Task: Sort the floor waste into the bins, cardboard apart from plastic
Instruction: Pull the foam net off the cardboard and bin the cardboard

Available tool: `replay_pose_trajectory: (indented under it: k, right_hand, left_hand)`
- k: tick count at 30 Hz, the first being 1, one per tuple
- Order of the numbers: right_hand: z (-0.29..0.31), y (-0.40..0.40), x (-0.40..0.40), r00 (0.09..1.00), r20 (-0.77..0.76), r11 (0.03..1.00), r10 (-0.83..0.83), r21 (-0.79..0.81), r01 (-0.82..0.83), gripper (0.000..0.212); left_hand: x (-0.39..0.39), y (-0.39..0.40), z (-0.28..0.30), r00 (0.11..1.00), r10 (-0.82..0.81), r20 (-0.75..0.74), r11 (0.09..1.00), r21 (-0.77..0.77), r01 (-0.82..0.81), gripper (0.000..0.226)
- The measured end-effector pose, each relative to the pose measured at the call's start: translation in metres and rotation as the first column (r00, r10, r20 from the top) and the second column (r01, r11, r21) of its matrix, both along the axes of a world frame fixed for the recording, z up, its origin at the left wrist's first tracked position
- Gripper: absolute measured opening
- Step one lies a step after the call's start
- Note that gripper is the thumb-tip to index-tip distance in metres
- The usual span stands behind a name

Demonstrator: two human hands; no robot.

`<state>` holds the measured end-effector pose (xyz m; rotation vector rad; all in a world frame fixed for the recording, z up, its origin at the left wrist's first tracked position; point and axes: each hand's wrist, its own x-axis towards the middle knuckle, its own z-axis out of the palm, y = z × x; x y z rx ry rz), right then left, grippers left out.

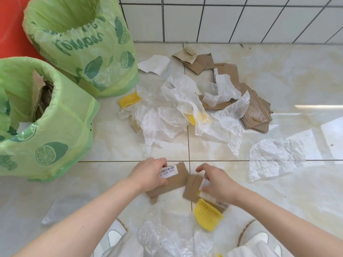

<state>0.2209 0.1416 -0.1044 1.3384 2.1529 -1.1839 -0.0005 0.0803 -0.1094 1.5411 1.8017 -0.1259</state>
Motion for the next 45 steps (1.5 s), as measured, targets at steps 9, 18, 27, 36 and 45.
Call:
replay_pose_trajectory:
  k: [9, 18, 27, 36, 45]
  right_hand:
    - [0.034, 0.082, -0.042, 0.995, -0.088, 0.953, 0.038, 0.304, -0.010, 0.018]
    - [0.047, 0.129, -0.071, 0.998, -0.060, 0.846, 0.007, 0.533, 0.026, 0.023]
    - [0.045, 0.137, -0.066, 0.995, -0.099, 0.820, -0.028, 0.566, 0.079, 0.035]
    - [0.067, 0.118, -0.071, 0.939, -0.334, 0.786, -0.084, 0.556, 0.269, 0.035]
    - [0.031, 0.073, -0.070, 0.986, -0.156, 0.963, -0.062, 0.250, 0.100, 0.026]
  left_hand:
    - [-0.035, 0.071, 0.017, 0.996, 0.072, 0.059, 0.955, 0.282, -0.086, 0.017]
    - [-0.060, 0.109, 0.013, 0.996, -0.028, -0.083, 0.999, -0.029, 0.026, 0.038]
    - [-0.001, 0.040, 0.030, 0.967, -0.090, 0.237, 0.987, -0.111, 0.119, 0.050]
    - [-0.044, 0.050, 0.031, 0.460, 0.650, 0.605, 0.628, -0.086, -0.774, 0.004]
    - [-0.051, 0.033, 0.016, -0.007, 0.929, 0.369, 0.229, -0.592, -0.773, 0.024]
